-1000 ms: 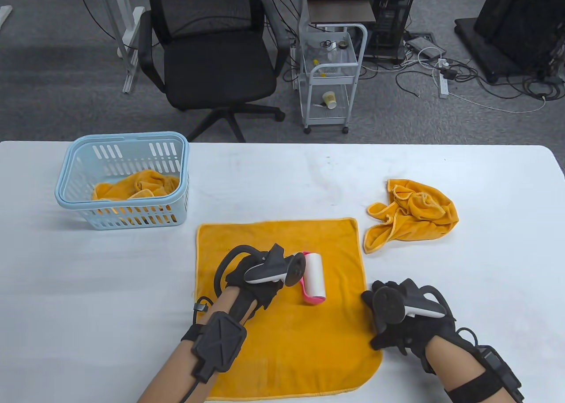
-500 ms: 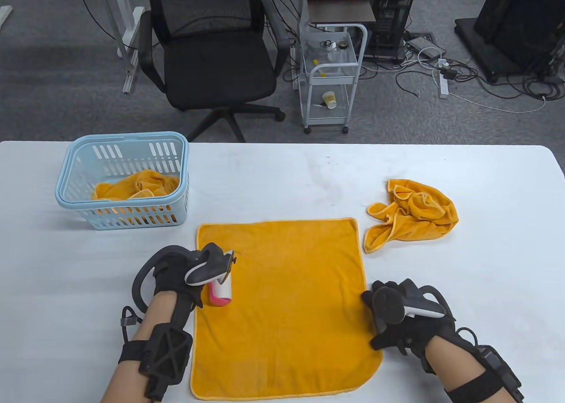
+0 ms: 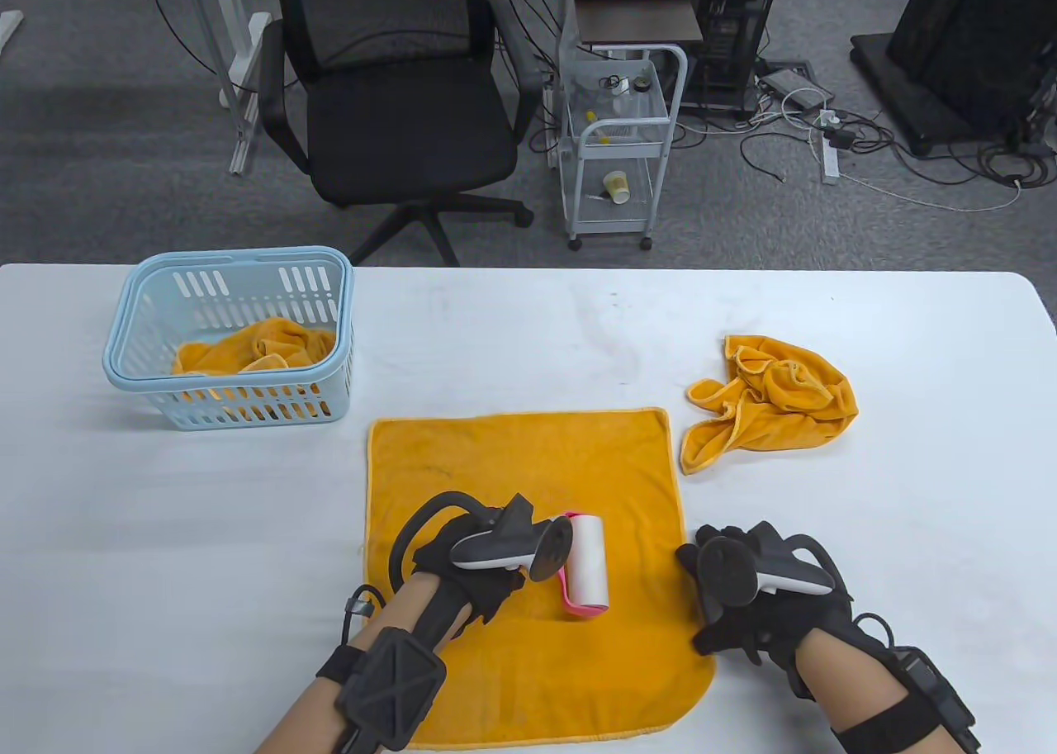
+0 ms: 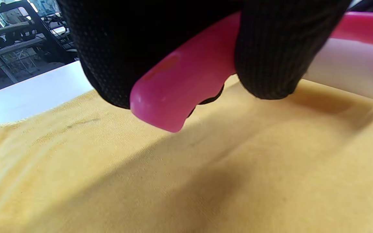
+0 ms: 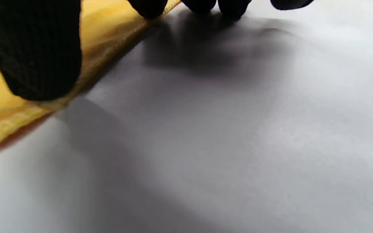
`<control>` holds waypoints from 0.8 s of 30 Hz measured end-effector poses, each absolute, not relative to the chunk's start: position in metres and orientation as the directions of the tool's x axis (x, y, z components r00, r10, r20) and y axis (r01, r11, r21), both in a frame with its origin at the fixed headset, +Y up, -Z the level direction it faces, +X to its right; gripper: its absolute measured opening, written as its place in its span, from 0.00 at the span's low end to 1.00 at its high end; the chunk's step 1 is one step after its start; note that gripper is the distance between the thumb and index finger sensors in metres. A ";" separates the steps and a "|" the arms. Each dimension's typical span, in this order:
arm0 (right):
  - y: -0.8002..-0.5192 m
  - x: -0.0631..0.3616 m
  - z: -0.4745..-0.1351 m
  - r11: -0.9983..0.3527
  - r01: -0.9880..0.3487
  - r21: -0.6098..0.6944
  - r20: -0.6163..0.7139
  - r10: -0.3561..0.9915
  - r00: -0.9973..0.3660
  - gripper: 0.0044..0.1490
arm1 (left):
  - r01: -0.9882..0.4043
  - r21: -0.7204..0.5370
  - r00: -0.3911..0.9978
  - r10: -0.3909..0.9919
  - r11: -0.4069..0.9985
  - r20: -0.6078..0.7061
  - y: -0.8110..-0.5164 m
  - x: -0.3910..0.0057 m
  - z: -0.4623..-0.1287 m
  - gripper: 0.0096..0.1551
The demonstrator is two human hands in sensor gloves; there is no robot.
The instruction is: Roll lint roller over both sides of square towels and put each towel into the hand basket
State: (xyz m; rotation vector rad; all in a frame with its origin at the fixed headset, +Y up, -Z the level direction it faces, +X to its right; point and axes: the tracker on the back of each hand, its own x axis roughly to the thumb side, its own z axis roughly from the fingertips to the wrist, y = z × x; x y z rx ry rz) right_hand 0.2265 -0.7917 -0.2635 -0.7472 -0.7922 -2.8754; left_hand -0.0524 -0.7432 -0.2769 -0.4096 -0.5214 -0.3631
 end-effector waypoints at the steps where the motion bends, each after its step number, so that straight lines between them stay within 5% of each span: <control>1: -0.792 0.226 -0.263 -0.865 0.188 0.465 0.471 0.063 -0.880 0.68 | 0.447 -0.279 0.805 -0.245 0.850 0.541 -0.745 -0.055 -0.277 0.35; 16: -0.791 0.226 -0.264 -0.865 0.190 0.464 0.472 0.060 -0.879 0.69 | 0.657 -0.392 0.753 -0.591 0.644 0.290 -0.745 -0.206 -0.263 0.31; 21: -0.791 0.226 -0.264 -0.865 0.190 0.464 0.472 0.060 -0.879 0.69 | 0.522 -0.377 0.848 -0.418 0.765 0.326 -0.734 -0.196 -0.254 0.32; 24: -0.791 0.226 -0.264 -0.865 0.190 0.464 0.472 0.060 -0.879 0.69 | 0.455 -0.337 0.854 -0.295 0.825 0.429 -0.732 -0.155 -0.248 0.33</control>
